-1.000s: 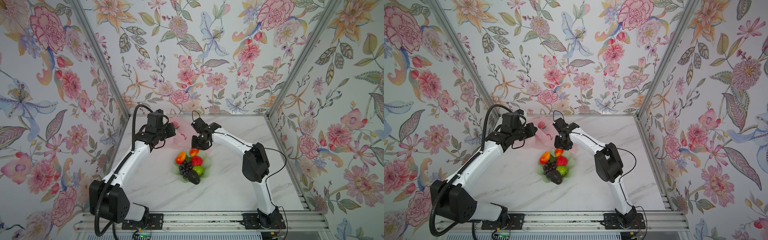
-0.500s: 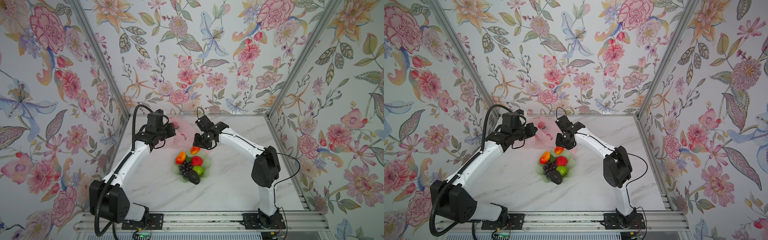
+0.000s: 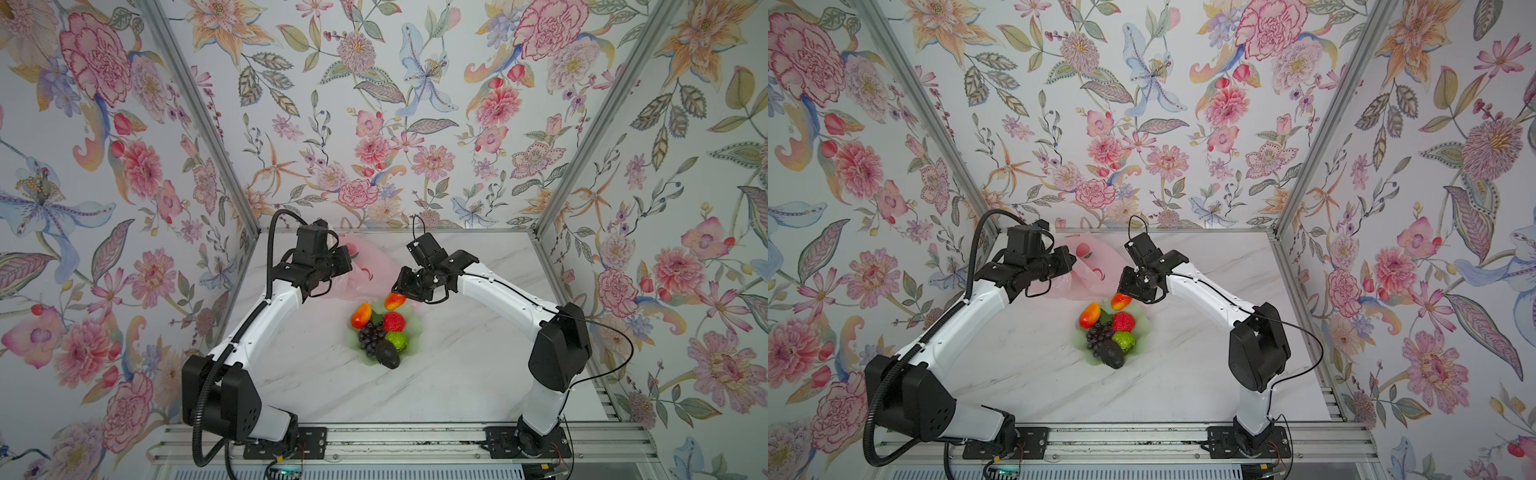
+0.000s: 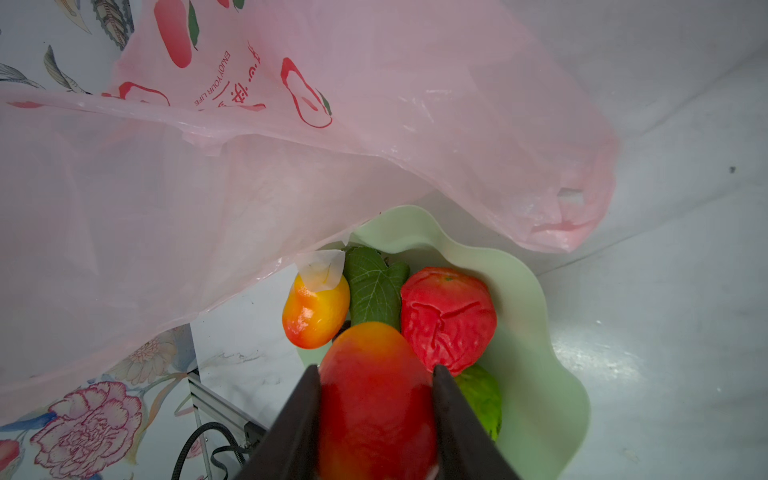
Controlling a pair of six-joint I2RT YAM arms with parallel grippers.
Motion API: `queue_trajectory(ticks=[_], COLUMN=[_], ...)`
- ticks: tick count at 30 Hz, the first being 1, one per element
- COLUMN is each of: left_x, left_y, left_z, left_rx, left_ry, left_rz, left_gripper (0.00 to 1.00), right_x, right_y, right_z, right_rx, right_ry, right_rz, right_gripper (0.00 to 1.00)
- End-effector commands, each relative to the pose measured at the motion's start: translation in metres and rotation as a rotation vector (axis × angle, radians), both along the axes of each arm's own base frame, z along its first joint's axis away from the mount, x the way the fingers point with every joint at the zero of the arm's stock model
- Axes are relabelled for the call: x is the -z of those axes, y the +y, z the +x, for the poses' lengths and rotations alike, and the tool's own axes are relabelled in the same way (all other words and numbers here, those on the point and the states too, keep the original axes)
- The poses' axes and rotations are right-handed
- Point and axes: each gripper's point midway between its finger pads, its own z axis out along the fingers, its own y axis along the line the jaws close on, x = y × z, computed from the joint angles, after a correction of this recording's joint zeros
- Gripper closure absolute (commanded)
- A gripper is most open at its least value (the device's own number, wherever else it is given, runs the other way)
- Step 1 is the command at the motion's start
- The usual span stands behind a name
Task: Place the fruits into the plastic bag
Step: 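Close the right gripper around the red-yellow mango, then lift the mango with the right gripper toward the bag mouth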
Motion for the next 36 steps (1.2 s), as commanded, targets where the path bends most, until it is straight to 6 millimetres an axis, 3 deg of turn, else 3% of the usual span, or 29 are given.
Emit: queue_trajectory(ticks=[1,7,9,18,25,36], left_x=[0.014,0.027,0.044,0.062,0.047,0.029], left_y=[0.002,0.004,0.004,0.002,-0.001,-0.003], left_z=[0.006,0.017,0.024,0.031,0.028,0.022], left_rx=[-0.024,-0.066,-0.078,-0.095,-0.035,0.011], left_ry=[0.045,0.084,0.126,0.182,0.143,0.130], left_rz=[0.004,0.011,0.023,0.031,0.053,0.063], left_gripper=[1.00,1.00,1.00,1.00,1.00,1.00], right_x=[-0.034,-0.046,-0.050,-0.066,-0.083,-0.114], right_y=[-0.007,-0.015,-0.017,-0.031,-0.034,-0.015], right_z=[0.001,-0.005,-0.008,-0.014,-0.010,0.011], right_rx=[0.032,0.027,0.026,0.024,0.016,-0.017], right_ry=[-0.054,-0.066,-0.072,-0.116,-0.165,-0.214], right_rz=[0.065,0.068,0.071,0.080,0.094,0.158], right_gripper=[0.75,0.76,0.77,0.78,0.79,0.80])
